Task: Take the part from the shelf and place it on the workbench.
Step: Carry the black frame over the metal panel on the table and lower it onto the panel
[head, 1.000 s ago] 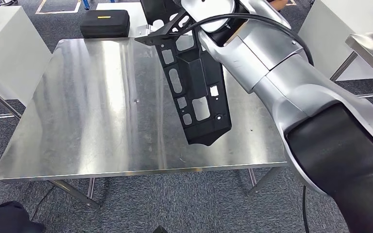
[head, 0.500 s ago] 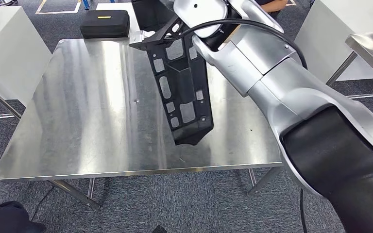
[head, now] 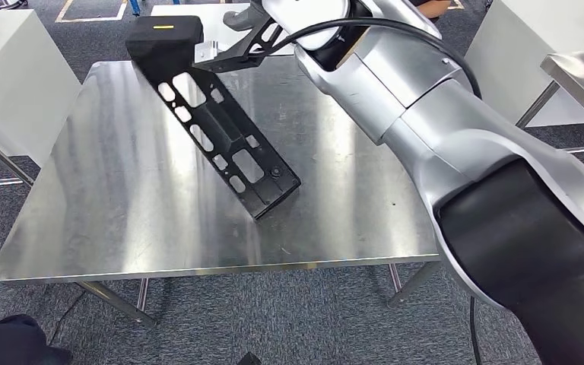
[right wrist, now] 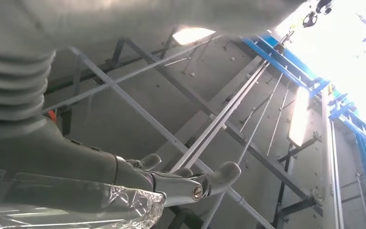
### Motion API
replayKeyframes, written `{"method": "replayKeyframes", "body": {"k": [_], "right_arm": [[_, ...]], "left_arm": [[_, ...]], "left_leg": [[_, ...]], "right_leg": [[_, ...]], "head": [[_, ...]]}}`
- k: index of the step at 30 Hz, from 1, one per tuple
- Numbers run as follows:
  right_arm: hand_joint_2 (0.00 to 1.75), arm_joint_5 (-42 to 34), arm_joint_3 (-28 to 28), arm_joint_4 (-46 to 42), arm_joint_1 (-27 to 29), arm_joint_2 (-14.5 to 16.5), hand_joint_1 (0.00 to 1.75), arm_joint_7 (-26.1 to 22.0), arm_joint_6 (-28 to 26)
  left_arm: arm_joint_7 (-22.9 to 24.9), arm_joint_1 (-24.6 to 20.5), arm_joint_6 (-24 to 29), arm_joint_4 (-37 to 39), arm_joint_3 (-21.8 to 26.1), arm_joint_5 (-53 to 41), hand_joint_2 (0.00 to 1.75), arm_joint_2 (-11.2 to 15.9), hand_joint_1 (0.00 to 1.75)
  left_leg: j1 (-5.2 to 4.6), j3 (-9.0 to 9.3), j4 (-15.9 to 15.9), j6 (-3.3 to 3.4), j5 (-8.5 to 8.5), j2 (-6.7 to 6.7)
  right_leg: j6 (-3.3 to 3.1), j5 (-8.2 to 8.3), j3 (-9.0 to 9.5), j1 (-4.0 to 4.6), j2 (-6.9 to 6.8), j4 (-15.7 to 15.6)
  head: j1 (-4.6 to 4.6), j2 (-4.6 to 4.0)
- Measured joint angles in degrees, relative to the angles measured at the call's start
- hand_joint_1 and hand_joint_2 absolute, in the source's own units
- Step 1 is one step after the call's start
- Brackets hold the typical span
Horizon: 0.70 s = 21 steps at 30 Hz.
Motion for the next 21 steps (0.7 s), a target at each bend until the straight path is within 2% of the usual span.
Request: {"method": "replayKeyframes", "body": {"k": [14, 18, 21], "right_arm": [[0.0, -2.1, 0.9, 1.5, -1.2, -2.4, 0.0, -0.8, -0.1], [0.0, -6.5, -0.2, 1.0, -3.5, -6.6, 0.0, -2.0, 0.6], [0.0, -10.8, -2.2, -0.1, -5.9, -11.9, 0.0, -1.5, 0.4]], "left_arm": [[-0.4, 0.1, 0.1, 0.0, -1.4, 0.4, 0.0, 0.0, 0.0], [-1.7, 0.2, 1.6, 0.0, -1.4, 1.8, 0.0, 0.2, 0.0], [-3.5, 0.4, 3.3, 0.0, -1.4, 3.4, 0.0, 0.6, 0.0]], "left_leg": [[0.0, 0.01, 0.0, 0.0, 0.0, -0.06], [-0.01, -0.03, 0.0, 0.02, 0.02, -0.25], [-0.05, -0.06, 0.1, 0.04, 0.02, -0.34]], "right_leg": [[0.0, 0.0, -0.01, 0.0, -0.02, 0.0], [0.0, 0.0, 0.01, -0.02, -0.15, 0.0], [0.01, 0.0, 0.05, -0.06, -0.23, -0.1]], "head": [[-0.01, 0.0], [0.0, 0.0], [0.0, 0.0]]}}
